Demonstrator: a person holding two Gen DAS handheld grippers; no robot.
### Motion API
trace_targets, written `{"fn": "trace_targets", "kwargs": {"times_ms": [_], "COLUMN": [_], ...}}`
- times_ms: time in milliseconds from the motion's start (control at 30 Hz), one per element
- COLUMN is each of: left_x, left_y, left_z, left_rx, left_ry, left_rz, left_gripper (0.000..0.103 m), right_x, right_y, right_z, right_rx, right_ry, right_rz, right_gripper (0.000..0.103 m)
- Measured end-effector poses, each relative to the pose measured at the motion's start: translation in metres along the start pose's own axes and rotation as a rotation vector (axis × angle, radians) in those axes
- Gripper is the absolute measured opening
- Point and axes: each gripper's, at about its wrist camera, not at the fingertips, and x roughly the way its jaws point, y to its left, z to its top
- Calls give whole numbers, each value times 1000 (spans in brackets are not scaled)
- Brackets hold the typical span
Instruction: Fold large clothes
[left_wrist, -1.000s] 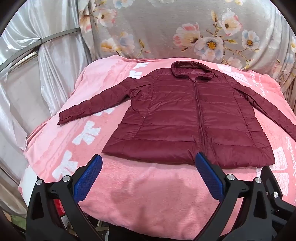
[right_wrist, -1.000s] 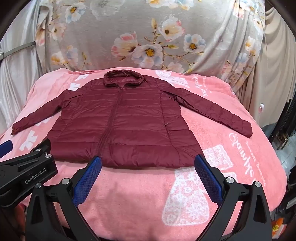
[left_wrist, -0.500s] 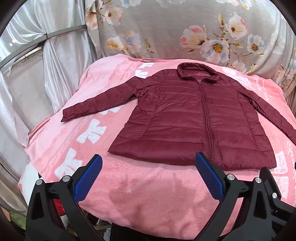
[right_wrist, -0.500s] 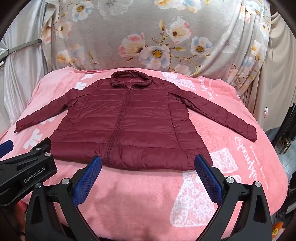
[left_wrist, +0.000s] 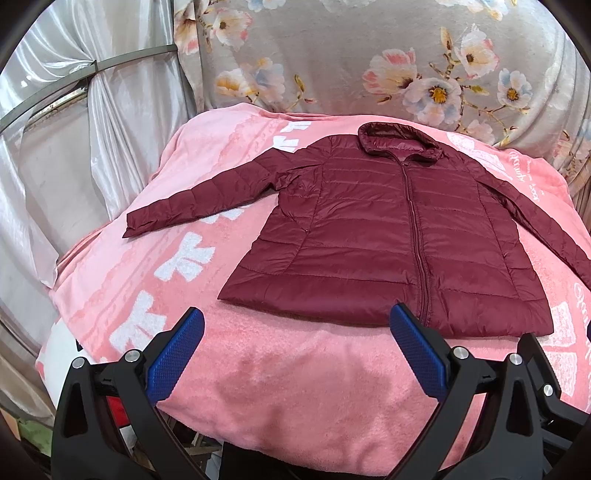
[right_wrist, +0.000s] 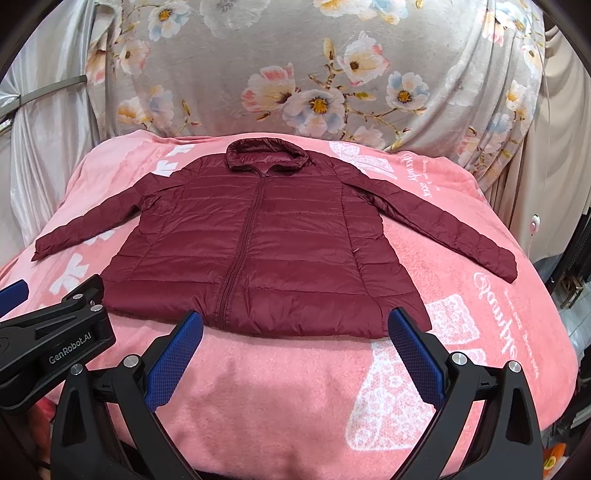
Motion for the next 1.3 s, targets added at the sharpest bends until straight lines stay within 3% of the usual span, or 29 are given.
{"fn": "trace_targets", "kwargs": {"times_ms": [1300], "left_x": [7], "left_y": [-8], "left_z": [0], "left_rx": [5], "left_ry": [15], "left_rz": [5], "left_gripper": [98], "right_x": [8], "right_y": [-3], "right_z": [1], "right_rx": [6], "right_ry": [21], "right_rz": [6], "right_gripper": [98]}}
